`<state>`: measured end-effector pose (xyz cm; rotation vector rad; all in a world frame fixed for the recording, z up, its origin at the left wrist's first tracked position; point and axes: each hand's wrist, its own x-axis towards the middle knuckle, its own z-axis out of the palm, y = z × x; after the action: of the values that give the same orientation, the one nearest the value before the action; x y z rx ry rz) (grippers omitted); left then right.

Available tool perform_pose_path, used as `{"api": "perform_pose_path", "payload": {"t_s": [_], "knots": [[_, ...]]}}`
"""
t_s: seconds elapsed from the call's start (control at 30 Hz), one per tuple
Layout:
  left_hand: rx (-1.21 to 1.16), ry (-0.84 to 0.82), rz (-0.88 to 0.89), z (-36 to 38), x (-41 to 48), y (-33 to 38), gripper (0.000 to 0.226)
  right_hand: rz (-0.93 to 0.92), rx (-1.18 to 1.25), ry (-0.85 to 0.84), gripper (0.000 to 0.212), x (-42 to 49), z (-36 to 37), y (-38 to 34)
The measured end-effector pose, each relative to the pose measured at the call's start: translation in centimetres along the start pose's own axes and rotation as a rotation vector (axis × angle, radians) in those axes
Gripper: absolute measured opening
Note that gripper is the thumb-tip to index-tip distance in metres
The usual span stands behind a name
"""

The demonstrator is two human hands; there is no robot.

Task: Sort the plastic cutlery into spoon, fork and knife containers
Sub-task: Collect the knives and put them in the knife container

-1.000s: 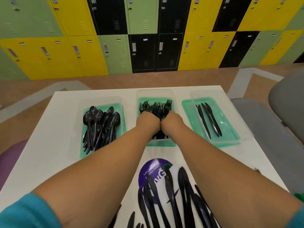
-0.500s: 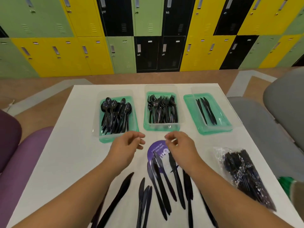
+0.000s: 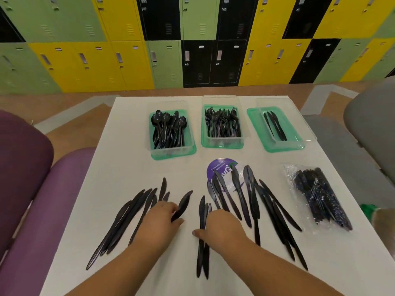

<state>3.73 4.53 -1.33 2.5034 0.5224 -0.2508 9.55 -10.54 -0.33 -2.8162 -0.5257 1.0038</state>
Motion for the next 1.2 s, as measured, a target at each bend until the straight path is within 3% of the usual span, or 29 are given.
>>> {"api": "perform_pose_path", "payload": {"t_s": [0.3,0.4,0.63,0.87,1.03,1.2], "knots": [[0.201,-0.119,-0.097,0.9,0.2,0.8,0.008,0.111,0.081,0.013,0.034,0.9,1.4,-0.9],[0.221,-0.178,-0.133,0.7,0.3,1.4,0.027,0.120,0.058,0.021,0.033,0.8,1.4,-1.1],[0.241,-0.226,-0.109,0.7,0.1,2.0,0.009,0.137,0.085,0.022,0.032,0.4,1.6,-1.3],[0.284,-0.137,-0.073,1.4,-0.4,1.3,0.024,0.114,0.084,-0.070,0.040,0.5,1.2,-1.4],[0.331,-0.106,0.009,1.5,-1.2,0.6,0.031,0.062,0.071,0.088,0.036,-0.5,1.0,-0.9],[-0.015,0.074,-0.114,-0.5,-2.1,-0.8,0.023,0.043,0.128,0.125,0.026,0.1,1.4,0.2]]}}
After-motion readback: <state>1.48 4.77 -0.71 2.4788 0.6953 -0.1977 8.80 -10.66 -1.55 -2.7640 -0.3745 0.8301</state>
